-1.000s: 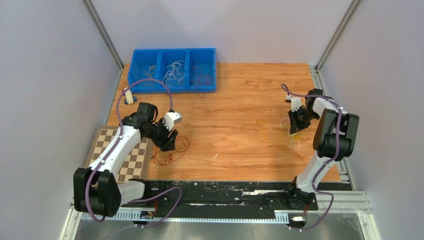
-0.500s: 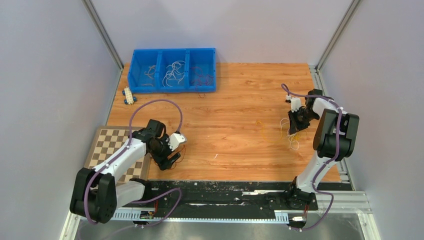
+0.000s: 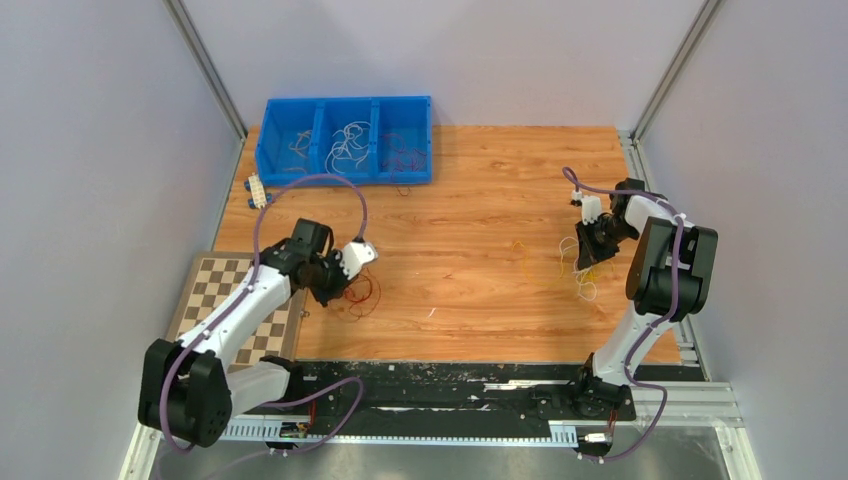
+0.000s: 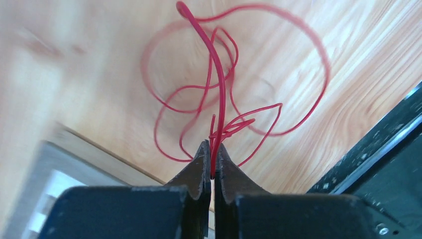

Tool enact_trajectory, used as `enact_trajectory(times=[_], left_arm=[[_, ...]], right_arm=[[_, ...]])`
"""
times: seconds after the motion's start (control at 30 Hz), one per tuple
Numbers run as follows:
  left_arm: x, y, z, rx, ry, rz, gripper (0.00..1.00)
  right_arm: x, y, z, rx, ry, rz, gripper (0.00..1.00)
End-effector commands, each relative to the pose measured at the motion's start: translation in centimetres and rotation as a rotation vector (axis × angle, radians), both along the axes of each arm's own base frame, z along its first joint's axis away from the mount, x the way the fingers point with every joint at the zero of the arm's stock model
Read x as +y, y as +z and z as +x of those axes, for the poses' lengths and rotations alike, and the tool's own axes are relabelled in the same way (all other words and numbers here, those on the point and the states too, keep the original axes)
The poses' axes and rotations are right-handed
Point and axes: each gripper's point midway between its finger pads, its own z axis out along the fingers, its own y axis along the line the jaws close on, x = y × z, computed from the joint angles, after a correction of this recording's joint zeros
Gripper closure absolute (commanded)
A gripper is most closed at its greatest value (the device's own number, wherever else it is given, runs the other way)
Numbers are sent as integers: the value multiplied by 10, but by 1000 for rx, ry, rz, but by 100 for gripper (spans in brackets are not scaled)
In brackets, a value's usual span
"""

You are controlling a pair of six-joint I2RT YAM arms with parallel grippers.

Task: Untangle the cables

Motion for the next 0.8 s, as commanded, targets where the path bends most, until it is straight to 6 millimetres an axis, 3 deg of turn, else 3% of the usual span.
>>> enact_trajectory(times=[0.0,0.43,0.57,0.63,0.67,0.7,0.73,0.77], left_arm=[[-47,81,29,-107,-14,-249,100],[-94,203,82,-215,28,-507,100],[-101,250,122,-329,97,-560,100],[-99,264,148,-381,160,-557,100],[-97,259,164,-390,204,-531,100],[-97,275,176,-437,231,-548,100],[-95,269,192,-441,270,-528,100],[-97,285,203,-487,281,-551,100]], right_arm=[[17,-28,-33,148,4,62,100],[20,-25,-35,137,10,74,100],[23,-20,-30,124,3,89,100],[24,-17,-28,121,-4,98,100],[25,-15,-26,119,-7,105,100],[26,-13,-25,118,-10,111,100],[27,-11,-23,115,-16,120,100],[29,-8,-22,111,-20,129,100]])
